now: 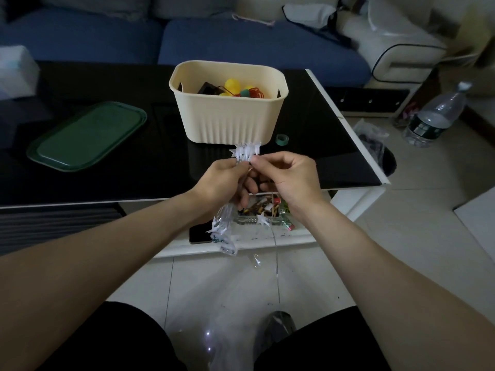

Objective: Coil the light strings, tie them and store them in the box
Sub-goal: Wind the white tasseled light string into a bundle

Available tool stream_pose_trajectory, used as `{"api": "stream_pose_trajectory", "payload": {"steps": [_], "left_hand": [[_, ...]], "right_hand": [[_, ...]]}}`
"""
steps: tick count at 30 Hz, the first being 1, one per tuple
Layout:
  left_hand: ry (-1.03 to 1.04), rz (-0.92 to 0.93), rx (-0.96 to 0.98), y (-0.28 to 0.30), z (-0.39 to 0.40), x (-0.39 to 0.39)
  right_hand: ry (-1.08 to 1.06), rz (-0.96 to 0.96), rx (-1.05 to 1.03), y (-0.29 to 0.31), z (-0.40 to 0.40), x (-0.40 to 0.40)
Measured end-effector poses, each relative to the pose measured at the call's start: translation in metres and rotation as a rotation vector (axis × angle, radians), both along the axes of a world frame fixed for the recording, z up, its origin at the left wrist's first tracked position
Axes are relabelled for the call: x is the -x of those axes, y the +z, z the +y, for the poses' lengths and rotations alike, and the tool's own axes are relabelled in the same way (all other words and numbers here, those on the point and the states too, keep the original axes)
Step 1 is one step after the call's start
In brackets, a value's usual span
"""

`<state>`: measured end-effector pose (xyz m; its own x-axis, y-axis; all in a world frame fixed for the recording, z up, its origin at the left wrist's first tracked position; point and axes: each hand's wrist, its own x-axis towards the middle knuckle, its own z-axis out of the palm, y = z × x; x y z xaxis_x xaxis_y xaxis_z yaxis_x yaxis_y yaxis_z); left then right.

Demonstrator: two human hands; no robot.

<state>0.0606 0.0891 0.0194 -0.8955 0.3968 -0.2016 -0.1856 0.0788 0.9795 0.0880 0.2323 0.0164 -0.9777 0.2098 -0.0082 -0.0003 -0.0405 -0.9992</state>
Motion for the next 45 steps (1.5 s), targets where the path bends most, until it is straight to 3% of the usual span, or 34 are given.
{"api": "stream_pose_trajectory", "payload": {"steps": [4, 9, 14, 19, 26, 35, 40, 45], "left_hand": [[-0.021, -0.005, -0.017, 0.000, 0.002, -0.003], [0.124, 0.085, 0.085, -0.007, 0.000, 0.000], [0.246, 0.159, 0.210, -0.011, -0.005, 0.009], [0.340, 0.103, 0.198, -0.012, -0.007, 0.010], [0.316, -0.016, 0.078, -0.006, -0.008, 0.010], [0.404, -0.112, -0.326, 0.021, -0.014, 0.019], [0.457, -0.182, -0.419, 0.025, -0.019, 0.016], [0.473, -0.208, -0.512, 0.029, -0.022, 0.016]], "right_hand": [[-0.038, 0.025, -0.073, -0.002, -0.013, -0.001], [0.012, 0.030, -0.258, -0.003, -0.021, -0.001], [0.105, 0.030, -0.522, -0.001, -0.027, -0.002], [0.284, -0.011, -0.748, 0.001, -0.034, -0.007], [0.469, -0.087, -0.653, 0.008, -0.027, -0.012], [0.006, 0.123, -0.525, 0.006, 0.001, 0.001], [-0.015, 0.115, -0.536, 0.003, 0.011, 0.006], [0.052, -0.104, -0.440, 0.004, 0.013, 0.006]]}}
